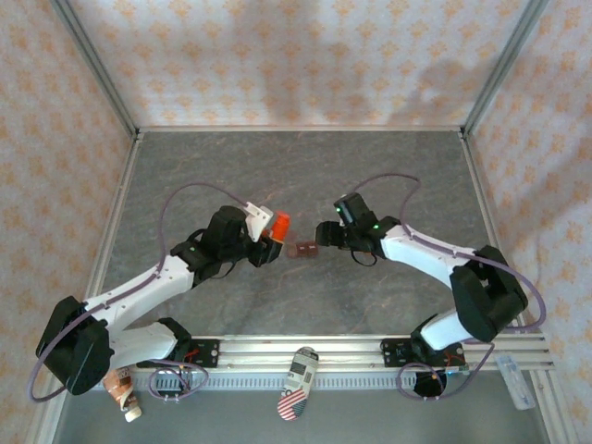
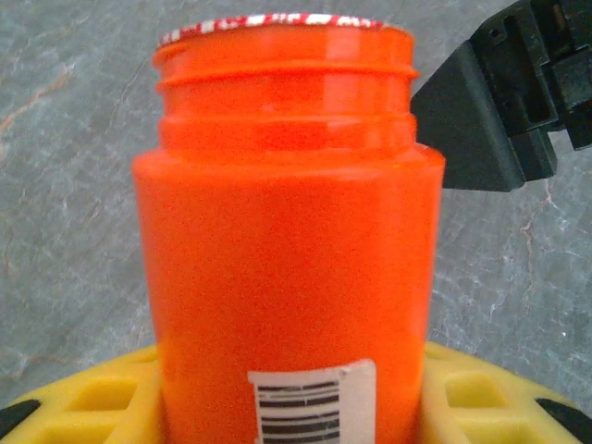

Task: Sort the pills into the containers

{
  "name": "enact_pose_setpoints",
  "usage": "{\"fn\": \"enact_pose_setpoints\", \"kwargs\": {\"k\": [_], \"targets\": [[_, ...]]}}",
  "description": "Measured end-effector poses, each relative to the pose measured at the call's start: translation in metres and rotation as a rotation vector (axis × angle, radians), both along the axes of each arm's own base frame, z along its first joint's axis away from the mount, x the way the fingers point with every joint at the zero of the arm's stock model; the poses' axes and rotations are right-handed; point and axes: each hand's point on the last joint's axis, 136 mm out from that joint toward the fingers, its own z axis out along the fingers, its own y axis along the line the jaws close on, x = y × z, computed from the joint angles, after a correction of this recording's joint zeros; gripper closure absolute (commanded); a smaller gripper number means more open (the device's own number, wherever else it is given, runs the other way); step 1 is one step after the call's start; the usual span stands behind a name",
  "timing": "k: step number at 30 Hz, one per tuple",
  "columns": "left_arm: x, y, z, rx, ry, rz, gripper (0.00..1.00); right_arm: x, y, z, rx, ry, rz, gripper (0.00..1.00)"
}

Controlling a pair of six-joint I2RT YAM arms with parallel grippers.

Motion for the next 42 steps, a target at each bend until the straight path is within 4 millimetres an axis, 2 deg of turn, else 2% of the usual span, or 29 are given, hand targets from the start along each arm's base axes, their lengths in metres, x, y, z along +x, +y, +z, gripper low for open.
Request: {"fn": "enact_pose_setpoints", "kwargs": {"k": [5, 15, 28, 36, 42], "targets": [[-0.002, 0.007, -0.011, 0.026, 0.037, 0.039, 1.00, 0.001, 0.007, -0.006, 0.000, 0.000, 0.014, 0.28], [-0.018, 0.002, -0.040, 0.086, 0.144, 0.020, 1.00, 0.008, 0.013, -0.014, -0.007, -0.013, 0.035, 0.28], [-0.027, -0.006, -0.049, 0.089, 0.191, 0.010, 1.00, 0.007, 0.019, -0.032, -0.027, 0.016, 0.048, 0.29], [-0.034, -0.005, -0.072, 0.147, 0.276, -0.001, 1.00, 0.007, 0.021, -0.036, -0.032, 0.025, 0.053, 0.30], [-0.034, -0.008, -0.080, 0.183, 0.340, -0.011, 1.00, 0.007, 0.021, -0.038, -0.033, 0.028, 0.053, 0.30]]}}
